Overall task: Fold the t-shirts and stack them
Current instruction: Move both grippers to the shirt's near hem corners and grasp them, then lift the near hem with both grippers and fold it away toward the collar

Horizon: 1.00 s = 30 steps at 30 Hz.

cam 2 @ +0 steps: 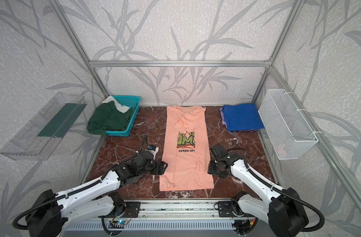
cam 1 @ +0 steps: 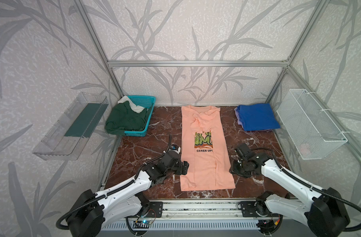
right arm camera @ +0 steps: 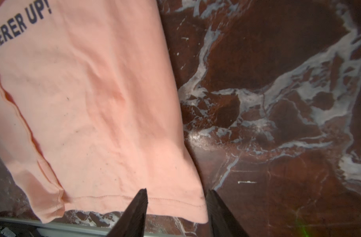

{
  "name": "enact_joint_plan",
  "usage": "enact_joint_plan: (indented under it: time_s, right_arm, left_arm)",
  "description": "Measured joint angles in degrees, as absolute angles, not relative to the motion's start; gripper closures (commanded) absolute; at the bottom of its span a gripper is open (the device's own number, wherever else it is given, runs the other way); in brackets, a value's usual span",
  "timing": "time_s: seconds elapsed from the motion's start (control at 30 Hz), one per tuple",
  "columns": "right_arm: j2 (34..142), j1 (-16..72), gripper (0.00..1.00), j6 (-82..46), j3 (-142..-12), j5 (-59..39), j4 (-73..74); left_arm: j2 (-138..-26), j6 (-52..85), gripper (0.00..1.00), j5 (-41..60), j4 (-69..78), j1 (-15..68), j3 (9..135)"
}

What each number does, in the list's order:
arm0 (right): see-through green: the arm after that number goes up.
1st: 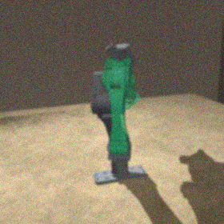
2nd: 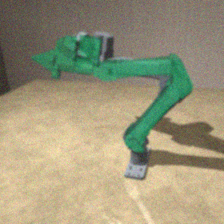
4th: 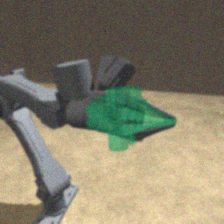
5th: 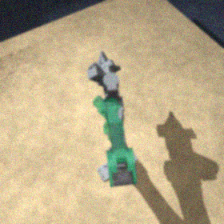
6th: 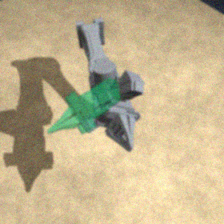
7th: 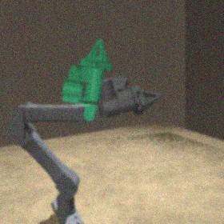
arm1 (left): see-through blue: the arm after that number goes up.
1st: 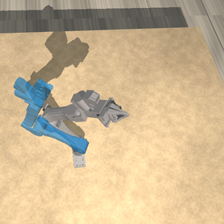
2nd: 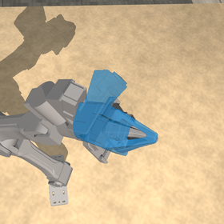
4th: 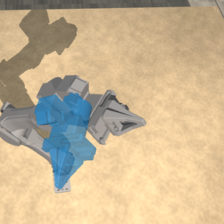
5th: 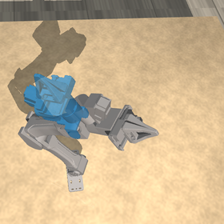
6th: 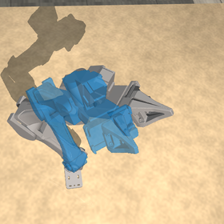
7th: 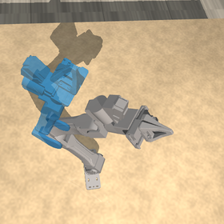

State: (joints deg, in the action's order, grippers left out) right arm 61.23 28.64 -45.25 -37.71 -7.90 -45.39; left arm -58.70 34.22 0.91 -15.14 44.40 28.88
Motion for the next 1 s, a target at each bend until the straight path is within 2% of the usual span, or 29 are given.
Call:
enact_joint_plan:
  time_s: [0.17,0.43,0.7,0.77,1.0]
  right_arm:
    - [56.75,28.67,0.5,-45.19,-32.18,-10.94,-45.74]
    - [56.31,28.71,0.5,-45.43,-26.5,-13.58,-45.71]
    - [56.05,29.1,0.51,-45.56,-24.45,-15.29,-43.48]
    - [55.22,29.39,0.52,-45.65,-24.01,-15.53,-43.05]
    - [53.95,30.41,0.55,-46.09,-23.16,-16.03,-41.69]
  left_arm:
    - [-58.08,35.64,0.11,3.01,-18.31,45.39,26.41]
    - [-56.38,38.24,0.17,5.13,-21.89,46.98,24.56]
    - [-56.51,41.87,0.27,7.7,-20.51,50.54,21.3]
    - [-56.47,42.68,0.33,7.81,-19.77,51.27,20.99]
    - [-57.23,45.23,0.4,7.81,-16.62,54.35,20.16]
